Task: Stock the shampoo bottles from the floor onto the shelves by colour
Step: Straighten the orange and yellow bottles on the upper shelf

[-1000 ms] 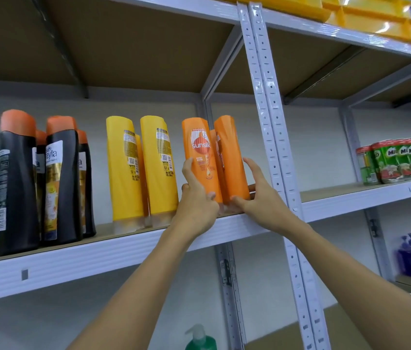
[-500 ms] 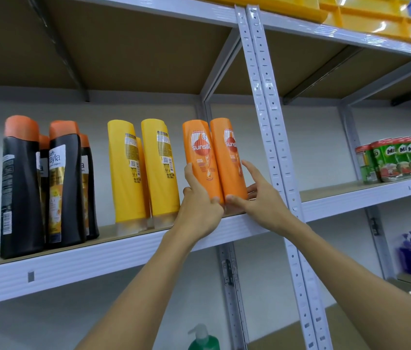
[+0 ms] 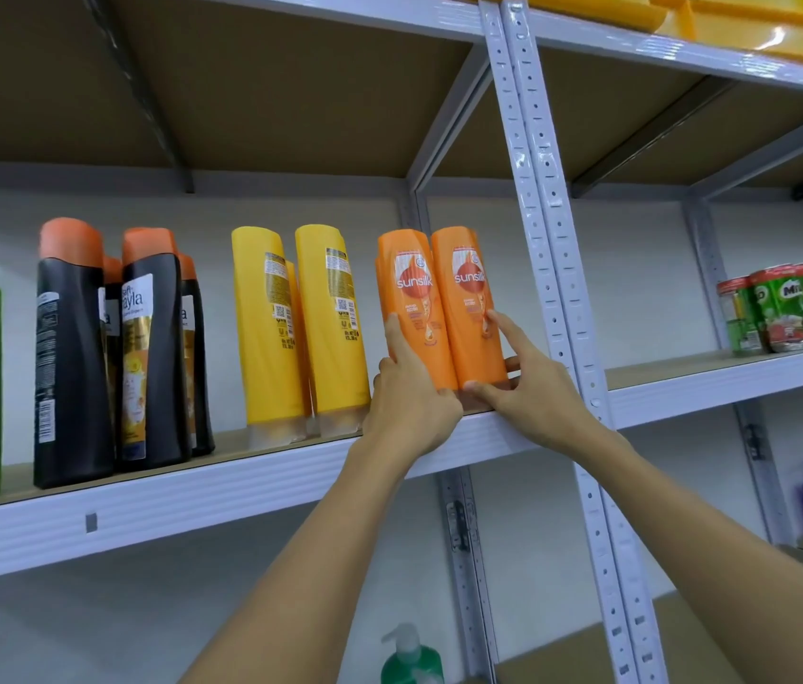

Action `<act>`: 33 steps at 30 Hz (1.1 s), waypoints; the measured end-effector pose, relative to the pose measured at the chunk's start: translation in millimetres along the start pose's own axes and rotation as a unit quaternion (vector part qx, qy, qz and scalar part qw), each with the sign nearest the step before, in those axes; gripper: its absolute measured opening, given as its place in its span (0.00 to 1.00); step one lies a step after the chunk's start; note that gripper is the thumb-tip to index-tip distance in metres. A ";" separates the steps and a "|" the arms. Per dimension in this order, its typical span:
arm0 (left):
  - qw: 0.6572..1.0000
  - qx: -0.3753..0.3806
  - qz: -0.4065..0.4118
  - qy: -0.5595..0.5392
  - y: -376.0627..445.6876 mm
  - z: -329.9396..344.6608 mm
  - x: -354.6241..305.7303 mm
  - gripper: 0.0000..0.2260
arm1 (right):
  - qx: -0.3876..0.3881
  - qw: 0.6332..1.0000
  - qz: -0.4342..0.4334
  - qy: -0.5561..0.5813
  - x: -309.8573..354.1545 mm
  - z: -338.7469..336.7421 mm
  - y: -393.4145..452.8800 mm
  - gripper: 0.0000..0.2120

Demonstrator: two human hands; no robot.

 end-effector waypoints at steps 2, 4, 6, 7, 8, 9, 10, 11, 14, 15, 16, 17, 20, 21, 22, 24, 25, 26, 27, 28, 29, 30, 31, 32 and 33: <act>1.000 0.007 0.000 0.003 1.0 0.9 -0.1 0.48 | 0.005 1.000 0.010 -0.005 -0.6 -1.7 1.8 0.44; 1.000 0.017 0.001 0.002 3.2 1.5 0.7 0.49 | 0.017 1.000 0.018 -0.011 -0.1 -3.5 3.7 0.44; 1.000 0.027 0.002 -0.002 5.0 1.8 1.7 0.49 | 0.027 0.999 0.022 -0.023 1.5 -4.8 5.7 0.44; 1.000 0.030 0.001 -0.003 5.1 1.6 2.2 0.49 | 0.028 0.999 0.022 -0.031 3.1 -4.7 6.5 0.44; 1.000 0.029 -0.001 -0.003 5.5 1.3 2.3 0.48 | 0.029 0.999 0.023 -0.038 4.7 -4.6 7.1 0.44; 1.000 0.029 -0.003 -0.002 5.9 1.5 2.4 0.48 | 0.029 0.998 0.024 -0.042 5.7 -4.5 7.4 0.44; 1.000 0.029 -0.003 -0.002 6.7 2.0 2.4 0.48 | 0.029 0.998 0.026 -0.043 6.0 -4.7 7.3 0.44; 1.000 0.031 -0.003 0.000 7.5 2.4 2.4 0.48 | 0.028 0.998 0.025 -0.040 6.5 -5.3 7.1 0.45; 0.999 0.038 -0.001 0.009 8.2 3.9 2.1 0.49 | 0.035 0.998 0.019 -0.043 8.2 -8.0 6.1 0.45; 0.999 0.037 0.002 0.015 8.2 4.2 1.8 0.48 | 0.037 0.998 0.019 -0.048 8.6 -8.5 6.3 0.46; 0.999 0.033 0.005 0.021 8.3 4.3 1.5 0.48 | 0.038 0.998 0.021 -0.050 8.7 -8.8 6.4 0.46; 0.999 0.030 0.007 0.027 7.9 4.4 1.2 0.48 | 0.037 0.998 0.024 -0.050 8.7 -8.7 6.5 0.46; 0.999 0.026 0.009 0.037 8.1 6.7 1.0 0.48 | 0.035 0.998 0.029 -0.044 7.4 -8.1 6.7 0.46; 0.999 0.027 0.008 0.036 8.0 7.5 1.4 0.48 | 0.036 0.998 0.031 -0.044 7.3 -8.3 6.8 0.47; 0.999 0.026 0.005 0.033 8.0 8.3 1.7 0.48 | 0.038 0.998 0.032 -0.045 7.3 -8.3 6.8 0.47; 0.999 0.016 -0.004 0.031 8.2 8.8 2.2 0.46 | 0.045 0.997 0.034 -0.049 7.6 -8.9 7.1 0.47; 0.999 0.009 -0.009 0.030 8.3 8.4 2.4 0.46 | 0.049 0.997 0.034 -0.051 7.5 -9.3 7.4 0.47; 0.999 0.003 -0.015 0.028 8.5 8.2 2.7 0.45 | 0.051 0.997 0.035 -0.050 7.5 -9.5 7.5 0.47; 0.999 -0.002 -0.020 0.026 8.4 8.2 2.9 0.45 | 0.051 0.997 0.035 -0.047 7.5 -9.3 7.2 0.47; 0.999 -0.003 -0.023 0.022 8.5 8.6 3.3 0.45 | 0.047 0.997 0.033 -0.043 7.6 -8.9 7.0 0.47; 1.000 -0.004 -0.025 0.018 9.0 9.0 3.8 0.45 | 0.043 0.998 0.031 -0.042 7.2 -8.4 6.6 0.47; 1.000 -0.003 -0.026 0.013 9.8 9.5 4.4 0.46 | 0.039 0.998 0.029 -0.042 6.8 -7.7 6.3 0.47; 1.000 -0.001 -0.025 0.009 10.4 9.5 4.7 0.46 | 0.037 0.998 0.028 -0.043 6.7 -7.2 5.9 0.47; 1.000 0.002 -0.026 0.007 11.0 9.5 4.6 0.47 | 0.037 0.998 0.029 -0.043 6.6 -6.7 5.6 0.47; 1.000 0.006 -0.025 0.003 11.5 9.1 4.5 0.47 | 0.037 0.998 0.030 -0.045 6.5 -6.4 6.0 0.47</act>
Point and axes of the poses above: each hand's wrist, its own y-axis towards the middle knuckle, its own z-axis out of the palm, x = y × z, the point moved 4 cm from there along y, towards the middle knuckle, and after that the axes turned 15 degrees about y, right-handed, at the moved point
